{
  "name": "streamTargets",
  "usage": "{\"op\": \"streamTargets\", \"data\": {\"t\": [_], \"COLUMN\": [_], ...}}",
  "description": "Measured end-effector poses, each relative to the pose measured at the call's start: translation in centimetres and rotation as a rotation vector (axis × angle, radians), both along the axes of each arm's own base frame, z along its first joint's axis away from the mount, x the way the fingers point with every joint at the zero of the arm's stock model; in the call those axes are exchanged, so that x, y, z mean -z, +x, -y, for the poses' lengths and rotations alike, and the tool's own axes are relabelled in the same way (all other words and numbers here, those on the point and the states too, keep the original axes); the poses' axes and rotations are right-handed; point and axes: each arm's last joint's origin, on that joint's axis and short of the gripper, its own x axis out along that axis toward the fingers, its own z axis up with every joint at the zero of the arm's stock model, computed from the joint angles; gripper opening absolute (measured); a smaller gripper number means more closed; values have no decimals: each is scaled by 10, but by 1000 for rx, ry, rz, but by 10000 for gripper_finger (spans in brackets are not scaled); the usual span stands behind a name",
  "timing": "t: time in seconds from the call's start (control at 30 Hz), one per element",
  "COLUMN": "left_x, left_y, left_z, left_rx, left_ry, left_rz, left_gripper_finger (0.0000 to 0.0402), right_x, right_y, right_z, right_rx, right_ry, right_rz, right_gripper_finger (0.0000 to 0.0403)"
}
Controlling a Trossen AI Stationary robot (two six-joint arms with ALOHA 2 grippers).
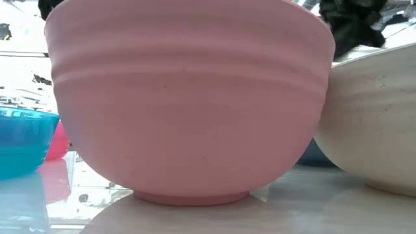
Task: Place and stack bowls onto a shelf
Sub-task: Put the large blue bowl on the shelf
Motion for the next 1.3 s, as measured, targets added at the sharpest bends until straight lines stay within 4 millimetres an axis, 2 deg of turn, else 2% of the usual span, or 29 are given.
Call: {"op": "streamTargets", "data": {"t": [0.13,0.23,0.53,0.77,0.87,0.93,1.13,1.17,1.3], "left_x": [1,1,2,6,8,9,10,10,11], "left_y": [0,0,0,0,1,1,0,0,0], "left_z": [0,0,0,-1,-1,-1,-2,-2,-2], "left_rx": [-2,-3,-11,-48,-50,-60,-98,-98,-97], "left_ry": [5,7,10,-3,-6,-7,-11,-11,-2], "left_rz": [-11,-13,-23,-51,-68,-77,-83,-85,-99], "left_gripper_finger": [194,194,195,195,195,195,195,195,195], "right_x": [17,29,72,95,103,108,120,119,116], "right_y": [15,26,67,79,85,90,96,98,98], "right_z": [-9,-11,-16,-15,-17,-17,-8,-6,7], "right_rx": [-10,29,-16,-65,-126,-139,-86,-80,30], "right_ry": [173,192,212,228,223,220,241,247,298], "right_rz": [-132,-188,-328,-429,-437,-434,-472,-464,-439], "right_gripper_finger": [219,241,244,240,214,182,36,24,25]}}
